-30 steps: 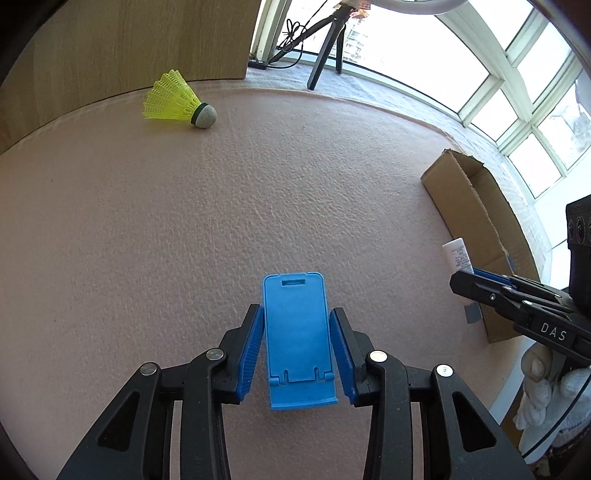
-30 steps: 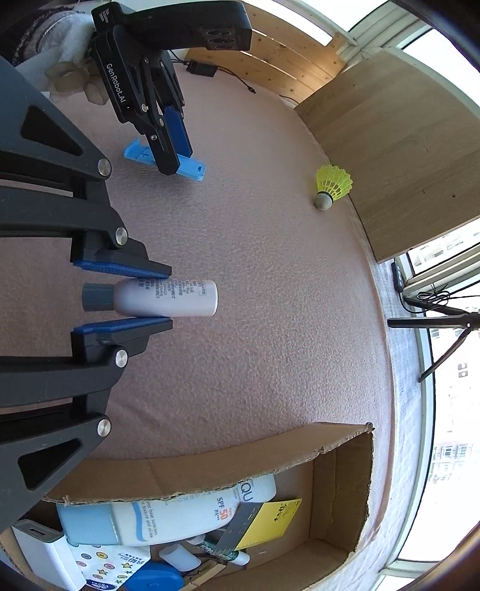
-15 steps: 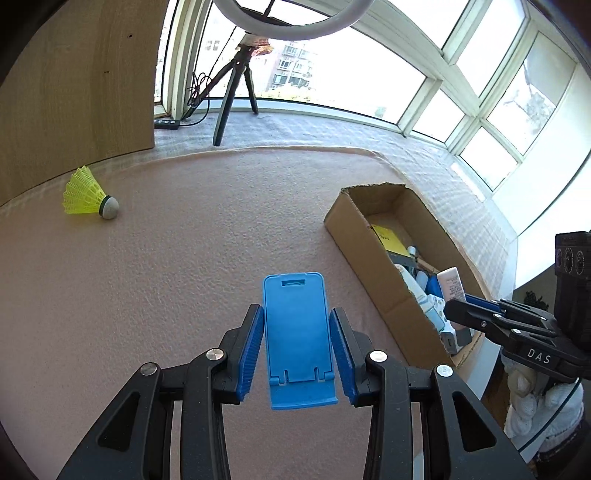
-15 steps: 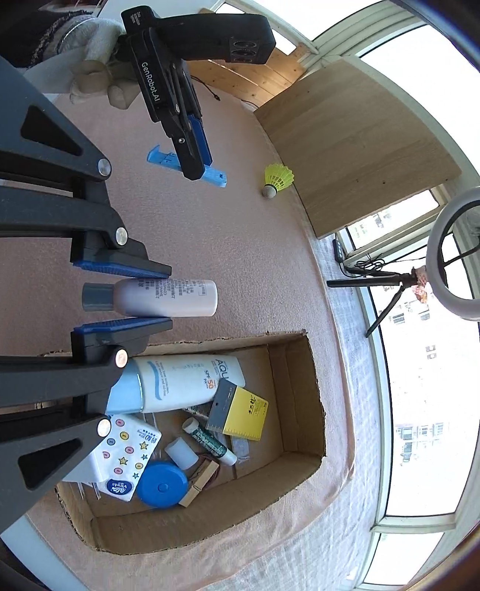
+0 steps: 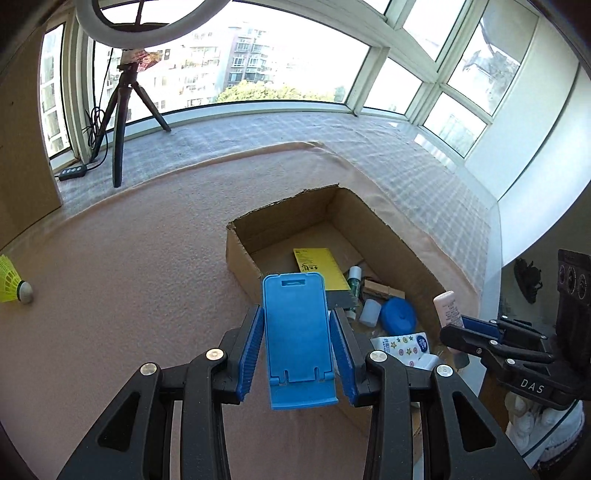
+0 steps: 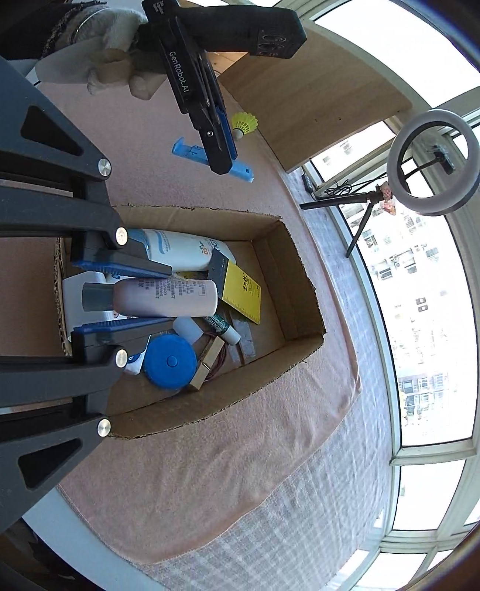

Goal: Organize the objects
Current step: 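Carry phone stand and lotion bottle into the box and open both grippers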

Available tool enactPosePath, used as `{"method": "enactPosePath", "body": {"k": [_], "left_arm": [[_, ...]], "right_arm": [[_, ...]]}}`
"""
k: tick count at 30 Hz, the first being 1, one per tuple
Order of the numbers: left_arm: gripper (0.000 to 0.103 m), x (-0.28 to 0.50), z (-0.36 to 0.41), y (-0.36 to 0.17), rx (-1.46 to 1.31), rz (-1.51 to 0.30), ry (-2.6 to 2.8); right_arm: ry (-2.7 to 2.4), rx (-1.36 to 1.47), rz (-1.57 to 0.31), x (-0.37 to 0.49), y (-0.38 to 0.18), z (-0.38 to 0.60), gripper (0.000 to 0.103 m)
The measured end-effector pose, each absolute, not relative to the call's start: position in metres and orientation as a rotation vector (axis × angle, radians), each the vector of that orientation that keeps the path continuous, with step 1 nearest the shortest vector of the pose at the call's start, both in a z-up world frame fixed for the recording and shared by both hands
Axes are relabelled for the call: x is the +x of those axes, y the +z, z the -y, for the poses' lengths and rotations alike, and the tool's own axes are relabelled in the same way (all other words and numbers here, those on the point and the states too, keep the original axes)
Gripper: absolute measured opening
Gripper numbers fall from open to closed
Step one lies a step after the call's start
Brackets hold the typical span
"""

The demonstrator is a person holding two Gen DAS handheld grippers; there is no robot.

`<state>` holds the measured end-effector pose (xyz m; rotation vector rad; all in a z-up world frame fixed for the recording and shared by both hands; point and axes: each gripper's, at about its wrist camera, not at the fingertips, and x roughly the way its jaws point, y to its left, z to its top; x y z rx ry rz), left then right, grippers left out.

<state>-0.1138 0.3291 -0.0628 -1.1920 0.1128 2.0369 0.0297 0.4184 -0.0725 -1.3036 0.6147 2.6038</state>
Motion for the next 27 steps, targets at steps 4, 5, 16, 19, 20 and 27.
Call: {"method": "enactPosePath", "body": {"k": [4, 5, 16, 19, 20, 27], "left_arm": [[0.04, -0.116, -0.359, -0.069, -1.201, -0.133, 2.006], [0.04, -0.116, -0.366, -0.071, -1.202, -0.14, 2.0], [0.042, -0.119, -0.408, -0.082, -1.215, -0.168, 1.949], [0.061, -0.121, -0.407, -0.081, -1.229, -0.135, 1.968], [0.061, -0.122, -0.406, -0.081, -1.233, -0.127, 1.97], [0.061, -0.123, -0.388, -0.077, -1.247, -0.122, 2.016]], "right_arm": [[2.583, -1.314, -0.65, 0.03, -0.081, -0.428, 0.019], [2.58, -1.316, -0.651, 0.03, -0.082, -0.429, 0.019], [2.582, -1.328, -0.653, 0.029, -0.088, -0.438, 0.019], [2.598, -1.352, -0.698, 0.029, -0.088, -0.441, 0.038], [2.598, -1.351, -0.704, 0.03, -0.087, -0.441, 0.045], [2.603, -1.343, -0.696, 0.033, -0.085, -0.443, 0.053]]}}
